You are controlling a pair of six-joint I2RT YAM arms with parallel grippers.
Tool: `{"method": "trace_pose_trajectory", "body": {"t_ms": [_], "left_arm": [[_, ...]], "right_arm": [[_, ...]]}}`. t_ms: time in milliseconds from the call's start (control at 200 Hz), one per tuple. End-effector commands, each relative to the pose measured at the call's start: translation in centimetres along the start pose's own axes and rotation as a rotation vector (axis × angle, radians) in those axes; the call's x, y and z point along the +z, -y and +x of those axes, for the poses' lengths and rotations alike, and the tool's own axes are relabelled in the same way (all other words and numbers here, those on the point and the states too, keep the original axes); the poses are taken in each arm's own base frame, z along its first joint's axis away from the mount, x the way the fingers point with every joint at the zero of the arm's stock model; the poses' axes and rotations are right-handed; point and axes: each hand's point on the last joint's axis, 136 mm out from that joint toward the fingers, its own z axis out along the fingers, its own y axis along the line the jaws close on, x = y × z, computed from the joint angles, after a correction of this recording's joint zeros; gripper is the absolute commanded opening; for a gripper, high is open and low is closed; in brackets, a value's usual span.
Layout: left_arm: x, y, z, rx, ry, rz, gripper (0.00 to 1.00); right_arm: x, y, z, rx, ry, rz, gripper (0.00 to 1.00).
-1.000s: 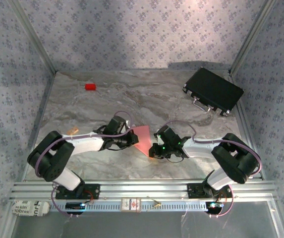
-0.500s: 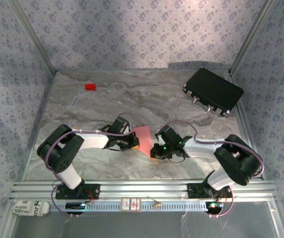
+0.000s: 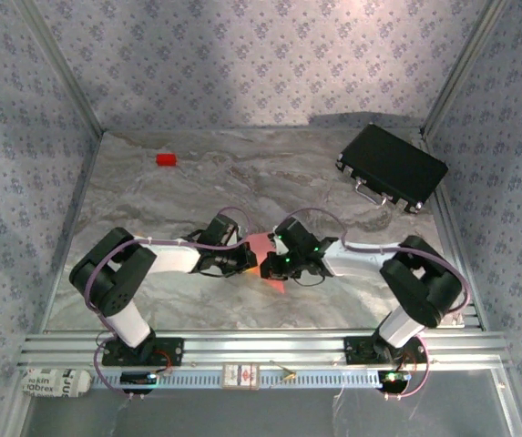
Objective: Fold a paper plane with a square sheet of paper (pick it up from the middle)
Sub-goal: Third fold the triangle at the center of the table.
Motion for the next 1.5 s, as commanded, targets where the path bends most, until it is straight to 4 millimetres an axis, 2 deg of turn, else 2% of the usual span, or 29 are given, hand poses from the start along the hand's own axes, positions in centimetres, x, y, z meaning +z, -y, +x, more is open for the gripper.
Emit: {"method": "trace_pose_trajectory", "body": {"t_ms": [0,200,470,1069,1309,1494], "left_arm": [[0.5,-2.2,0.8,-0.016,-0.027,-0.065,0.00],[0.6,-2.5,1.0,-0.017,-0.034,-0.075,0.00],[0.8,-3.2,1.1,-0.023,-0.039,-0.091,0.00],[1.1,-3.5,1.3,-0.035,-0.050,-0.092,0.00],[1.1,-3.3,1.1,-0.057,-0.037,-0.079,0.00],[1.0,-2.4,1.1,-0.069,-0.022,-0.057,0.00]], "right_arm": [[0.8,-0.2,0.0,-0.031,-0.030,0.024,0.01],[1.3,2.6,1.4,0.006,-0.063,0.085,0.02],[0.2,2.9,3.0,0.029,-0.064,0.012,0.03],[-3.0,6.7,6.8,0.053,-0.092,0.056,0.06],[-4.5,7.0,6.3,0.036,-0.053,0.077,0.06],[-6.2,6.9,4.5,0.042,0.039,0.096,0.07]]}}
